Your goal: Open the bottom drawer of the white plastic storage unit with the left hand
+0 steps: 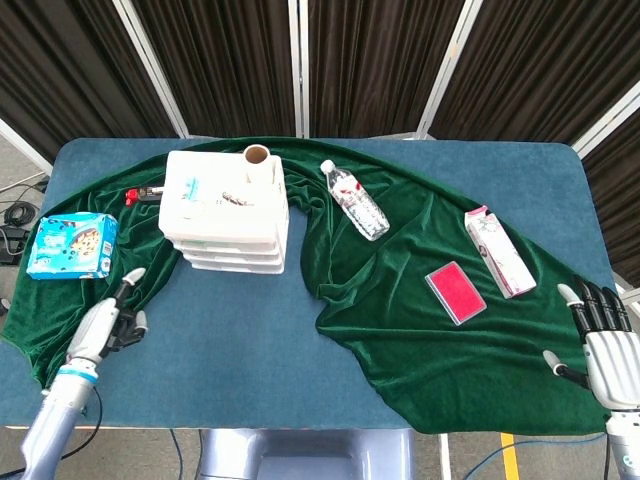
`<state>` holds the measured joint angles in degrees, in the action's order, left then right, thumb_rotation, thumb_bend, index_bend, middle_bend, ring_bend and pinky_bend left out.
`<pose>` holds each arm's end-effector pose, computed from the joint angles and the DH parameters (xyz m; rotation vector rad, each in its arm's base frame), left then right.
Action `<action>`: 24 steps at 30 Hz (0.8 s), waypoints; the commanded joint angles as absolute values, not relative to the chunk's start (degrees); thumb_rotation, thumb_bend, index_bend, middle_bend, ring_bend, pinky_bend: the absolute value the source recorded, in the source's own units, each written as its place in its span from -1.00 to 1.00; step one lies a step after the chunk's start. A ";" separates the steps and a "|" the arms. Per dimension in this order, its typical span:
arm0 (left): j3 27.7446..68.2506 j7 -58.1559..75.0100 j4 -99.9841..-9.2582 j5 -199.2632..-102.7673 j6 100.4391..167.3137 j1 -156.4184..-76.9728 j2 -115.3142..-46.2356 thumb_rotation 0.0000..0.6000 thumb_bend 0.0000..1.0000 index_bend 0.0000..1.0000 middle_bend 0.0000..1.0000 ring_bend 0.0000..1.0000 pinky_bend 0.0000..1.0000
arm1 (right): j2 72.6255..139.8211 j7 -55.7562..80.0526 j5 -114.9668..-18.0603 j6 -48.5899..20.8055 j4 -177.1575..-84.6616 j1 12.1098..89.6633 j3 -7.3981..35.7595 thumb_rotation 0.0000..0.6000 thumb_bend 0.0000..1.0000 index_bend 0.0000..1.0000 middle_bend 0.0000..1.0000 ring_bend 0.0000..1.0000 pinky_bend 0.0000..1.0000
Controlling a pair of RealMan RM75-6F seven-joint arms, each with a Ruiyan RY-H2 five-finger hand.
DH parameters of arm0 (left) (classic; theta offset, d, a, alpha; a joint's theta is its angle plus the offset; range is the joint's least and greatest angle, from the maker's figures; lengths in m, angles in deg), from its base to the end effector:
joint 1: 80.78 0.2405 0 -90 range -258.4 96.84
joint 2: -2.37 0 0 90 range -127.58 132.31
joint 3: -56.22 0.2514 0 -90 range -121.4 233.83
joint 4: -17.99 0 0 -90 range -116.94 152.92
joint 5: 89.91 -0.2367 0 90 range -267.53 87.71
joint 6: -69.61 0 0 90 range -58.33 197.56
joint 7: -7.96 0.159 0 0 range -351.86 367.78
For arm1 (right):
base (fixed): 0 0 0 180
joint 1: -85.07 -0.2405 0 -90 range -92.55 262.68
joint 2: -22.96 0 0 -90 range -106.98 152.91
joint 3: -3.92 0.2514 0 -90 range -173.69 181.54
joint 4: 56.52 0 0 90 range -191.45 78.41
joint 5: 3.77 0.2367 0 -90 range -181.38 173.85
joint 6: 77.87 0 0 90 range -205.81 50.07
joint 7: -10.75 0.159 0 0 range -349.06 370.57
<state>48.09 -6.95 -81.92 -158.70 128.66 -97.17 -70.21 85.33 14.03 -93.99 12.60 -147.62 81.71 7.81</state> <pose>-0.2625 0.2559 0.0267 -1.2756 -1.6694 -1.0711 -0.3113 -0.1932 0.1562 1.3704 -0.8088 1.0019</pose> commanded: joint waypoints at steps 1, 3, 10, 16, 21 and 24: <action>46.29 -10.06 -81.56 -152.36 121.38 -101.46 -71.47 1.00 0.45 -1.00 0.80 0.74 0.67 | 84.76 15.15 -93.91 12.78 -147.69 81.86 7.93 1.00 -0.83 -0.78 -1.00 -1.00 -1.00; 45.65 -9.88 -80.82 -150.64 120.44 -102.47 -72.53 1.00 0.45 -1.00 0.80 0.74 0.67 | 84.59 15.55 -93.90 12.69 -147.70 81.85 7.92 1.00 -0.83 -0.78 -1.00 -1.00 -1.00; 43.09 -8.27 -77.59 -142.13 117.23 -106.56 -77.04 1.00 0.46 -0.98 0.80 0.74 0.67 | 84.07 16.87 -93.87 12.60 -147.74 81.87 7.98 1.00 -0.83 -0.78 -1.00 -1.00 -1.00; 41.69 -9.42 -75.14 -135.33 111.53 -109.87 -78.90 1.00 0.47 -0.88 0.80 0.74 0.67 | 83.49 18.79 -93.60 12.61 -147.54 81.92 8.19 1.00 -0.83 -0.78 -1.00 -1.00 -1.00; 41.57 -9.46 -74.03 -133.22 109.37 -111.48 -80.21 1.00 0.47 -0.87 0.80 0.74 0.67 | 83.22 19.90 -93.50 12.59 -147.30 81.91 8.31 1.00 -0.83 -0.78 -1.00 -1.00 -1.00; 41.51 -9.00 -73.45 -132.55 109.30 -112.30 -81.03 1.00 0.47 -0.87 0.80 0.74 0.67 | 83.10 20.31 -93.50 12.50 -147.27 81.90 8.30 1.00 -0.83 -0.78 -1.00 -1.00 -1.00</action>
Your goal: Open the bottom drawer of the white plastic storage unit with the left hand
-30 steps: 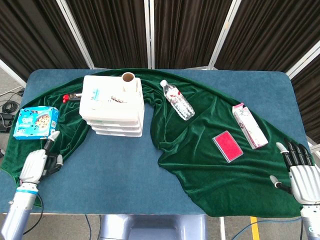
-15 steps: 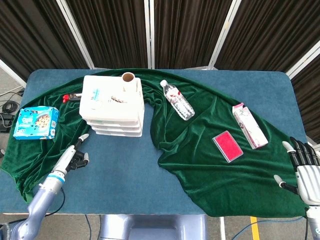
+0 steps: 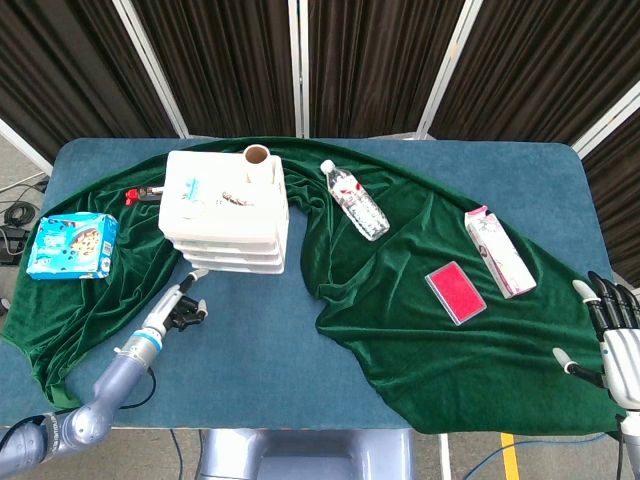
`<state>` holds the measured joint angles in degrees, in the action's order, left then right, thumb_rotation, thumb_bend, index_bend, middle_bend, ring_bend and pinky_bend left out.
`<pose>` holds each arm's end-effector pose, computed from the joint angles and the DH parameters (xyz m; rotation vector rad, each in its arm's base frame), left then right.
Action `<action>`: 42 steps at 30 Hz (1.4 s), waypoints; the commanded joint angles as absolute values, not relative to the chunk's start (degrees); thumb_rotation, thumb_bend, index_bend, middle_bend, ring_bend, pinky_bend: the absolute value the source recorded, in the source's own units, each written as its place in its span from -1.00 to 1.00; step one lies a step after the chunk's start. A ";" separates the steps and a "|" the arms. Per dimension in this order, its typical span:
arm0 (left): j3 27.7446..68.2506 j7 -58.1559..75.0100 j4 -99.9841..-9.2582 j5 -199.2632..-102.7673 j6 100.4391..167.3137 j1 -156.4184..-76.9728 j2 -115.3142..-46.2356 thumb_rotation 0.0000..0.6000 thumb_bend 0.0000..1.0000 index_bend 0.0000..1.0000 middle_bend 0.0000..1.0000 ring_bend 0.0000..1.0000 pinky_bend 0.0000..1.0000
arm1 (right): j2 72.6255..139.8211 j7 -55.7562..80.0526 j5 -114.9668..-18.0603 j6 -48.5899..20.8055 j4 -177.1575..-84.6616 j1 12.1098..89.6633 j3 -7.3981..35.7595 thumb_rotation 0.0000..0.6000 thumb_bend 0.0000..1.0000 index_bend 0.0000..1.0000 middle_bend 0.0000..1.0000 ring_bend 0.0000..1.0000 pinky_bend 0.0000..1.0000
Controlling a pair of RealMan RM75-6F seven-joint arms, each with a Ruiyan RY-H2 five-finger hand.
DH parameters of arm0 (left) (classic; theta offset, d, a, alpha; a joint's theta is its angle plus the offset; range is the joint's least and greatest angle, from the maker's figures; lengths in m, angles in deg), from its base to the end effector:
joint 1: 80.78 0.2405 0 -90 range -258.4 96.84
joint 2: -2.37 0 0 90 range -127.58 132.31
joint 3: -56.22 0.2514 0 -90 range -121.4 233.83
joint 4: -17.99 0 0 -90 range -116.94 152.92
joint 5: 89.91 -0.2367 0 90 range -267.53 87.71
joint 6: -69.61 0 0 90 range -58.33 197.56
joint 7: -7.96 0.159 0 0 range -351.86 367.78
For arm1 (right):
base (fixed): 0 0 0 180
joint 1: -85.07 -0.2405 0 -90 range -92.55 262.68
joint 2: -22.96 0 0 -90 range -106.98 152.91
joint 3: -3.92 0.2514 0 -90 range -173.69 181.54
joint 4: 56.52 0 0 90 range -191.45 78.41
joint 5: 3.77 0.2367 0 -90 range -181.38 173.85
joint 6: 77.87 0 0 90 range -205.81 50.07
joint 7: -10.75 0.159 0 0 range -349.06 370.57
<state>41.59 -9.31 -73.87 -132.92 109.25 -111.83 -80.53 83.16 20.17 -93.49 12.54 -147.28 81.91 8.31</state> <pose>-0.2204 0.3174 -0.0503 -1.1153 -2.1290 -0.9810 -0.3166 -0.1943 0.1710 1.3410 -0.8545 1.0508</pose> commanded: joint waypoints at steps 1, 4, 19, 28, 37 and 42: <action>41.53 -8.74 -73.22 -132.26 109.37 -112.60 -81.36 1.00 0.47 -0.86 0.80 0.74 0.67 | 83.07 20.41 -93.56 12.51 -147.28 81.91 8.27 1.00 -0.83 -0.78 -1.00 -1.00 -1.00; 41.21 -8.87 -72.40 -130.28 108.47 -113.69 -82.58 1.00 0.47 -0.86 0.80 0.74 0.67 | 82.94 20.78 -93.84 12.60 -147.32 81.93 8.19 1.00 -0.83 -0.78 -1.00 -1.00 -1.00; 40.85 -8.52 -66.86 -126.55 106.23 -117.17 -87.10 1.00 0.48 -0.85 0.80 0.74 0.67 | 82.63 21.72 -93.86 12.14 -147.23 81.78 8.11 1.00 -0.83 -0.78 -1.00 -1.00 -1.00; 39.74 -10.15 -65.28 -128.98 105.58 -117.39 -89.35 1.00 0.48 -0.80 0.80 0.74 0.67 | 82.75 21.73 -93.58 11.67 -147.04 81.58 8.17 1.00 -0.83 -0.78 -1.00 -1.00 -1.00; 39.08 -11.36 -63.66 -130.83 105.83 -117.25 -90.97 1.00 0.48 -0.78 0.80 0.74 0.67 | 82.69 21.96 -93.45 11.52 -146.98 81.55 8.18 1.00 -0.83 -0.78 -1.00 -1.00 -1.00; 38.47 -11.49 -62.09 -130.52 105.57 -117.97 -92.01 1.00 0.49 -0.77 0.80 0.74 0.67 | 82.64 22.22 -93.29 11.30 -146.89 81.49 8.19 1.00 -0.83 -0.78 -1.00 -1.00 -1.00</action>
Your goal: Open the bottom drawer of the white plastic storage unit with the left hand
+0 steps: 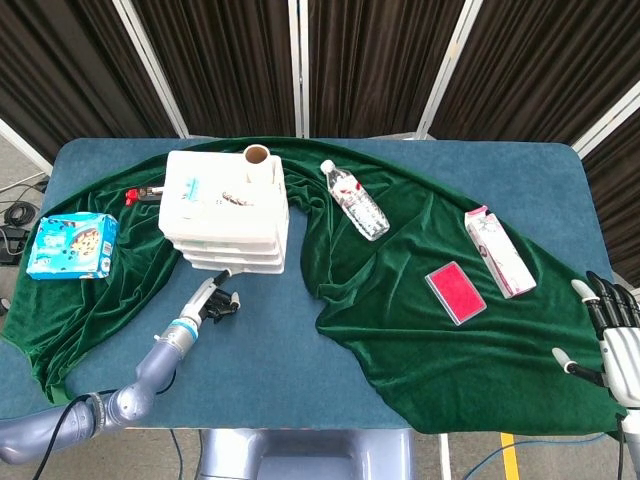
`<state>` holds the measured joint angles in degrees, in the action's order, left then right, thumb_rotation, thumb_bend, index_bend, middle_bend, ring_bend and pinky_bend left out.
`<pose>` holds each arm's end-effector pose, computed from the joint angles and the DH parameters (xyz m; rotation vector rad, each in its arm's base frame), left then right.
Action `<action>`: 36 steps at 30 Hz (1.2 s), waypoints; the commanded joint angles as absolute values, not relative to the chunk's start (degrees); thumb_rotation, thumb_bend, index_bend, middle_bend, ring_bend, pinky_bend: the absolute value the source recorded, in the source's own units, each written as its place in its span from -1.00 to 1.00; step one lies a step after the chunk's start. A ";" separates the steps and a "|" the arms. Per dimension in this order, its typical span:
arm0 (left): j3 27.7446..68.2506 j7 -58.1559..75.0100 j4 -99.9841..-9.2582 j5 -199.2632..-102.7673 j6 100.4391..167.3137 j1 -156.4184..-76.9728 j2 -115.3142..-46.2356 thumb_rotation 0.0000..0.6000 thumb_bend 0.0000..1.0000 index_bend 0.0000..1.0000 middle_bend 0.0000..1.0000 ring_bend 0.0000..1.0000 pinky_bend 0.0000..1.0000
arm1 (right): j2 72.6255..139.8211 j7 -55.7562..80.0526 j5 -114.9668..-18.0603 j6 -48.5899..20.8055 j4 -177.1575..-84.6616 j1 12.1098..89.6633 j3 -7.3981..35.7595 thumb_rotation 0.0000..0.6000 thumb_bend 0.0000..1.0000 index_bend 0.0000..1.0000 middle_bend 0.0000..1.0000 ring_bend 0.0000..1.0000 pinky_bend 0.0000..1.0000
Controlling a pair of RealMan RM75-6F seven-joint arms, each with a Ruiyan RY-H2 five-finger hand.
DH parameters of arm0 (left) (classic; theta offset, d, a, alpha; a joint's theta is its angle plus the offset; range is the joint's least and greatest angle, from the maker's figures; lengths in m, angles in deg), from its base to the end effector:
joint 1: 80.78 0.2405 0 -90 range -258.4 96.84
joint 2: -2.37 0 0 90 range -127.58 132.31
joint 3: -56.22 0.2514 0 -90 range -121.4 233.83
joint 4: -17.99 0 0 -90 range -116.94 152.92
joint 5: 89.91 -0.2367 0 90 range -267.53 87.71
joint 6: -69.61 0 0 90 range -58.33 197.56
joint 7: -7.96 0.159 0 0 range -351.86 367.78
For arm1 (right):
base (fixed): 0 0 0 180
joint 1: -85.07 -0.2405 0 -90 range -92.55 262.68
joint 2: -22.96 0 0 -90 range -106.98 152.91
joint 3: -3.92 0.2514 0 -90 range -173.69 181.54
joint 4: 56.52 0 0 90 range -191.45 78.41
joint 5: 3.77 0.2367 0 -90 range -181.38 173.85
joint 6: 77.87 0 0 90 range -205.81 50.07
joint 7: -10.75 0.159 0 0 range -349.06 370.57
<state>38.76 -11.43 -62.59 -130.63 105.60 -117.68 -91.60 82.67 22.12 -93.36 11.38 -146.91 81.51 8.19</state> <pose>-0.1888 0.3454 -0.0996 -1.0985 -2.2134 -1.0255 -0.3192 -0.1965 0.1717 1.3479 -0.8831 1.0549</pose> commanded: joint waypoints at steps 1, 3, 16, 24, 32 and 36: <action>38.40 -11.47 -61.78 -130.41 105.48 -118.14 -92.23 1.00 0.50 -0.77 0.80 0.74 0.67 | 82.62 22.32 -93.21 11.22 -146.87 81.47 8.21 1.00 -0.83 -0.78 -1.00 -1.00 -1.00; 38.25 -11.48 -60.85 -129.75 104.50 -118.80 -92.81 1.00 0.50 -0.77 0.80 0.74 0.67 | 82.54 22.62 -93.01 10.91 -146.82 81.38 8.23 1.00 -0.83 -0.78 -1.00 -1.00 -1.00; 37.18 -13.27 -58.27 -131.39 102.69 -119.29 -94.65 1.00 0.52 -0.68 0.80 0.74 0.67 | 82.31 23.44 -93.05 10.75 -146.70 81.31 8.19 1.00 -0.83 -0.77 -1.00 -1.00 -1.00; 37.13 -15.40 -58.85 -134.33 101.72 -117.99 -94.25 1.00 0.52 -0.53 0.81 0.74 0.67 | 82.45 23.01 -93.05 10.71 -146.82 81.27 8.17 1.00 -0.83 -0.78 -1.00 -1.00 -1.00; 37.79 -16.52 -58.95 -136.34 101.46 -116.95 -94.20 1.00 0.52 -0.51 0.81 0.74 0.67 | 82.50 22.70 -93.21 10.81 -146.98 81.31 8.08 1.00 -0.83 -0.78 -1.00 -1.00 -1.00; 37.99 -17.63 -60.05 -138.00 101.30 -115.99 -93.72 1.00 0.52 -0.51 0.81 0.74 0.67 | 82.49 22.59 -93.08 10.73 -147.01 81.30 8.10 1.00 -0.83 -0.78 -1.00 -1.00 -1.00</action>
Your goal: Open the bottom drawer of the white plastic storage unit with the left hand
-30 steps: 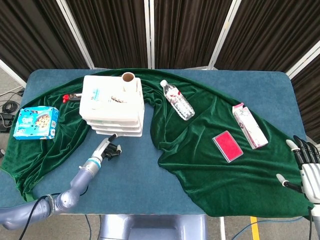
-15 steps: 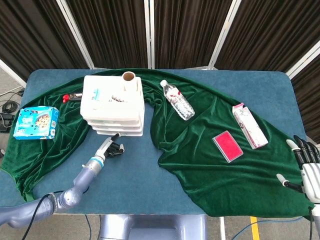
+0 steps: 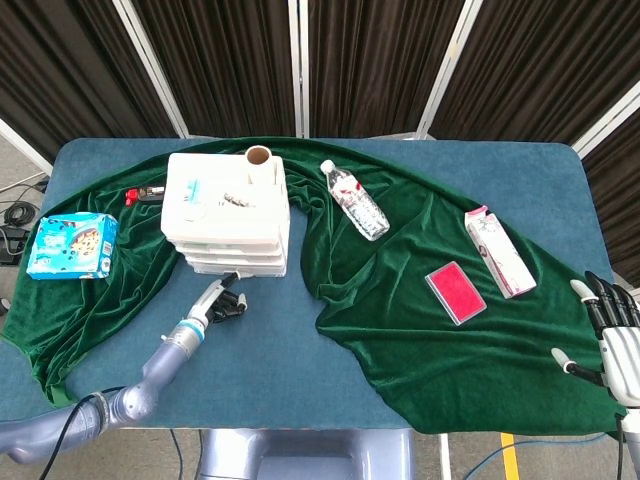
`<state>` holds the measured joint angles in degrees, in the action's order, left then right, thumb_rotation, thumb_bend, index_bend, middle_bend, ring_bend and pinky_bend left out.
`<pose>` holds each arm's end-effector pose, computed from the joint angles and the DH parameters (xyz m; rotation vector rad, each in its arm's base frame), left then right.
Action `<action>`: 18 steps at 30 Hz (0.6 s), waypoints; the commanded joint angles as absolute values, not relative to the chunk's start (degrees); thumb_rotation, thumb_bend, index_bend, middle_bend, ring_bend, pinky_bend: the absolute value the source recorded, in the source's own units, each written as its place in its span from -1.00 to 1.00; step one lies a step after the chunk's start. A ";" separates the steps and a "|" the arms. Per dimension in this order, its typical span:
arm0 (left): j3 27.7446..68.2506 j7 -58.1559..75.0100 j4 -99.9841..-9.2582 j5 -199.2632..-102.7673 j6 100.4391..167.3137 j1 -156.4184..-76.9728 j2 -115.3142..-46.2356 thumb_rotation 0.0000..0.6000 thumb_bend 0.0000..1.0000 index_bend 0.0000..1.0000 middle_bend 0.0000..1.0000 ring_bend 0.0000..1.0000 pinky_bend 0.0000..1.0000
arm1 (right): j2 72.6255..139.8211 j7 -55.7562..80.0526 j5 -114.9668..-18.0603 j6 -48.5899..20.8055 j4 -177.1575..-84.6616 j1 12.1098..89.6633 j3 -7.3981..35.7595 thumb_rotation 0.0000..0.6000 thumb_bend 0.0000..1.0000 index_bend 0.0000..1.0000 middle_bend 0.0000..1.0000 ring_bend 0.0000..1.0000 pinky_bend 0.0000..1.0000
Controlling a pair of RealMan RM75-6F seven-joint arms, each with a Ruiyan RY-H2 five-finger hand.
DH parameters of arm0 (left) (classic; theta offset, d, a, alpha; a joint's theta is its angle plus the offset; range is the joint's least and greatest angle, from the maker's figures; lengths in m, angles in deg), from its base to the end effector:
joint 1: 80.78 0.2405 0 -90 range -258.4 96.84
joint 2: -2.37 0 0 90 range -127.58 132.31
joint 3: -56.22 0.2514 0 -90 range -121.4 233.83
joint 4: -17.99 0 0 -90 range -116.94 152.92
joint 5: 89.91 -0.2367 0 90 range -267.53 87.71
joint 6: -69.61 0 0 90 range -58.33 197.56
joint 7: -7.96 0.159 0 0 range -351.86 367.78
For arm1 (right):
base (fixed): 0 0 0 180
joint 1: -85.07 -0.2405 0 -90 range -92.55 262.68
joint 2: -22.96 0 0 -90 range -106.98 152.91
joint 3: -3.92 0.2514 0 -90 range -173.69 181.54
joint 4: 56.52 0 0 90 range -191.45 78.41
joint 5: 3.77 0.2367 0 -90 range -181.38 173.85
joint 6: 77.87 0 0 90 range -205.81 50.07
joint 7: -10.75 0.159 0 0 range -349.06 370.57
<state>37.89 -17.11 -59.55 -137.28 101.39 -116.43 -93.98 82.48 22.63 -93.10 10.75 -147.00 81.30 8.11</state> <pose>-0.1860 0.3411 -0.1141 -1.1232 -2.2802 -1.0368 -0.3200 -0.1976 0.1712 1.3492 -0.8975 1.0528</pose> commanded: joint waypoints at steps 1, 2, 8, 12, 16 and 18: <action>38.01 -17.77 -60.15 -138.26 101.31 -115.87 -93.66 1.00 0.52 -0.51 0.81 0.74 0.67 | 82.49 22.56 -93.07 10.72 -147.03 81.30 8.10 1.00 -0.83 -0.78 -1.00 -1.00 -1.00; 38.04 -17.89 -60.25 -138.53 101.36 -115.75 -93.62 1.00 0.52 -0.51 0.81 0.74 0.67 | 82.48 22.54 -93.06 10.72 -147.03 81.30 8.10 1.00 -0.83 -0.78 -1.00 -1.00 -1.00; 38.43 -19.41 -61.31 -140.75 101.90 -114.22 -93.12 1.00 0.52 -0.51 0.81 0.74 0.67 | 82.51 22.07 -92.77 10.73 -147.20 81.37 8.18 1.00 -0.83 -0.78 -1.00 -1.00 -1.00; 38.77 -20.49 -61.69 -142.24 102.07 -113.29 -92.74 1.00 0.52 -0.51 0.81 0.74 0.67 | 82.51 21.91 -92.64 10.93 -147.22 81.46 8.30 1.00 -0.83 -0.78 -1.00 -1.00 -1.00; 39.15 -21.28 -61.77 -143.78 102.67 -112.41 -92.51 1.00 0.52 -0.51 0.81 0.74 0.67 | 82.53 21.93 -92.56 11.01 -147.22 81.50 8.36 1.00 -0.83 -0.78 -1.00 -1.00 -1.00; 39.15 -21.57 -61.58 -144.36 103.20 -112.10 -92.54 1.00 0.52 -0.51 0.81 0.74 0.67 | 82.53 21.95 -92.52 10.99 -147.21 81.51 8.37 1.00 -0.83 -0.78 -1.00 -1.00 -1.00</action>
<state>39.11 -21.41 -61.66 -144.16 102.99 -112.27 -92.55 82.53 21.95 -92.51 10.99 -147.21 81.51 8.37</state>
